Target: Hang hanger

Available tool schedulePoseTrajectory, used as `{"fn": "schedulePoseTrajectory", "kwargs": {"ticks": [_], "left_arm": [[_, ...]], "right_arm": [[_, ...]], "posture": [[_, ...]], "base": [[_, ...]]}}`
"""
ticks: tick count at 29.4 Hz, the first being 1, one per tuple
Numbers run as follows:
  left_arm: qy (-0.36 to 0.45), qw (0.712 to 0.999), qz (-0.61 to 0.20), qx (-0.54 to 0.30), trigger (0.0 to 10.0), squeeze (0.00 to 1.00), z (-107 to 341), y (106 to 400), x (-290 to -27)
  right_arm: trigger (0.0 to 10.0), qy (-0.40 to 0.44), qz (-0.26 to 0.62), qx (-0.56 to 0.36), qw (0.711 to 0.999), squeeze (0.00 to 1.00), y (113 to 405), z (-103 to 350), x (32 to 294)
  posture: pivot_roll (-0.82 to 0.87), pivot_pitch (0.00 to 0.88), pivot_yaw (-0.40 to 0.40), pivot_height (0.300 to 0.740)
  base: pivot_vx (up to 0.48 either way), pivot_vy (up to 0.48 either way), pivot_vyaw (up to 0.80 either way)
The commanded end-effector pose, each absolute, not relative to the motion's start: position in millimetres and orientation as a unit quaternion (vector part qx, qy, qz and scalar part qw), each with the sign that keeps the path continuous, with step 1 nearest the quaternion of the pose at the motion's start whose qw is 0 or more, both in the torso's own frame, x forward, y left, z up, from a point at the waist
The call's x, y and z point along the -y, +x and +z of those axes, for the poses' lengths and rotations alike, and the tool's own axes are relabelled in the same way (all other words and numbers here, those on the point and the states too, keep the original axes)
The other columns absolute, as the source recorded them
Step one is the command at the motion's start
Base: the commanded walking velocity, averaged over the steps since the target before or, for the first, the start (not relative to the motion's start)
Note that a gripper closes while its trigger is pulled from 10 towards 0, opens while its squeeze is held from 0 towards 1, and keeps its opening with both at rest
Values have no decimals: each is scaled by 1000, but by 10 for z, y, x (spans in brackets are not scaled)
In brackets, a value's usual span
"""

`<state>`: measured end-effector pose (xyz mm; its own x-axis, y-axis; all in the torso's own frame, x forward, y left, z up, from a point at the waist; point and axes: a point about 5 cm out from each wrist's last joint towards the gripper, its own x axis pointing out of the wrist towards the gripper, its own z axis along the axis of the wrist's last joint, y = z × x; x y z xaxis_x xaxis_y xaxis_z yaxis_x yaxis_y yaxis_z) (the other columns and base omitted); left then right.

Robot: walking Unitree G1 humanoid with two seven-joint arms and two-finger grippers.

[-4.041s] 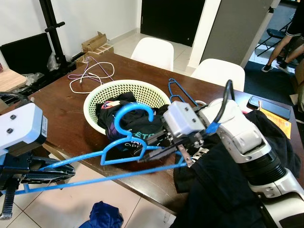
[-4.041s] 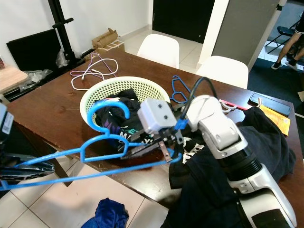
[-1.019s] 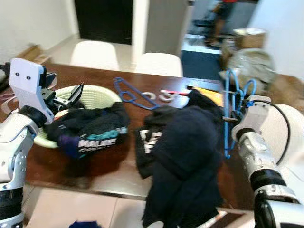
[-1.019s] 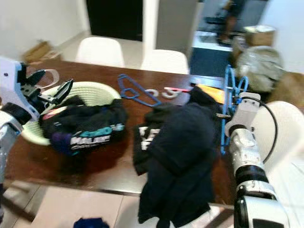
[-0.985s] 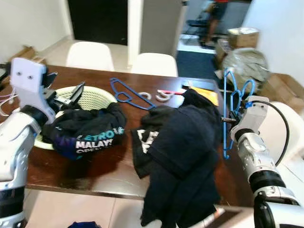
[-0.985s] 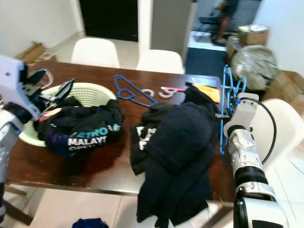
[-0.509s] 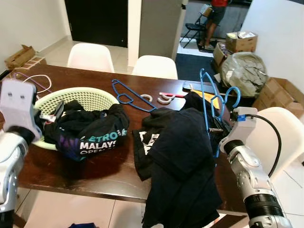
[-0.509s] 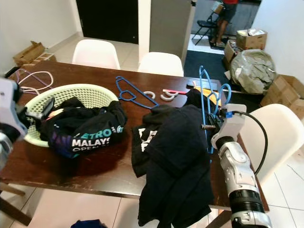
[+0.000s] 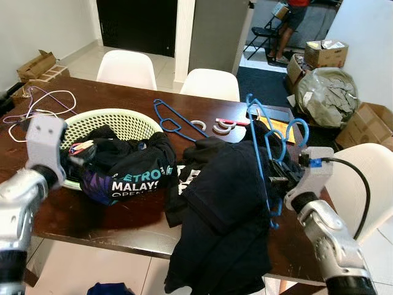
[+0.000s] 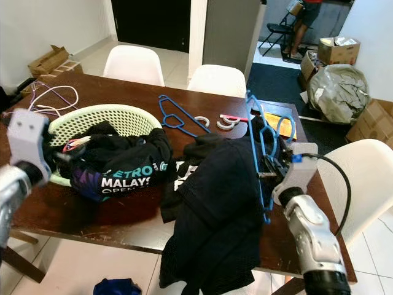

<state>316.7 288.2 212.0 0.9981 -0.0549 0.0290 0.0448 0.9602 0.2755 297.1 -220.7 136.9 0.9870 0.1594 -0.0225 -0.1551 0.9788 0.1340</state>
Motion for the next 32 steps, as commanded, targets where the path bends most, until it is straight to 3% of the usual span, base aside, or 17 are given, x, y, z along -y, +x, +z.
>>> {"fn": "schedulePoseTrajectory", "kwargs": {"ticks": [1,6,14,19,30,31,32], "left_arm": [[156,987,-22,14,10000,0,2146,3195,-2955],[155,988,-11,0,10000,0,2218,3374,-3145],[157,986,-23,-49,10000,0,2075,3486,-3160],[155,980,-83,-98,10000,0,1915,3584,-3029],[170,966,-125,-152,10000,0,1807,3633,-2950],[176,962,-136,-158,9137,0,1786,3638,-2925],[176,962,-136,-158,9137,0,1786,3638,-2925]], "right_arm": [[10000,71,77,-15,994,0,2938,1400,2247],[10000,61,65,-24,996,0,2849,1425,2364],[10000,52,60,-35,996,0,2771,1449,2422],[10000,39,53,-46,997,0,2680,1467,2497],[10000,34,50,-55,997,0,2636,1490,2530],[10000,34,50,-57,997,0,2628,1492,2529],[10000,34,50,-57,997,0,2628,1492,2529]], "posture": [[8,59,-98,740],[-38,82,-98,740],[-71,99,-95,740],[-98,120,-97,740],[-106,137,-93,740],[-106,138,-93,740],[-106,138,-93,740]], "base": [[0,0,0],[0,0,0],[0,0,0],[0,0,0],[0,0,0],[0,0,0],[0,0,0]]}}
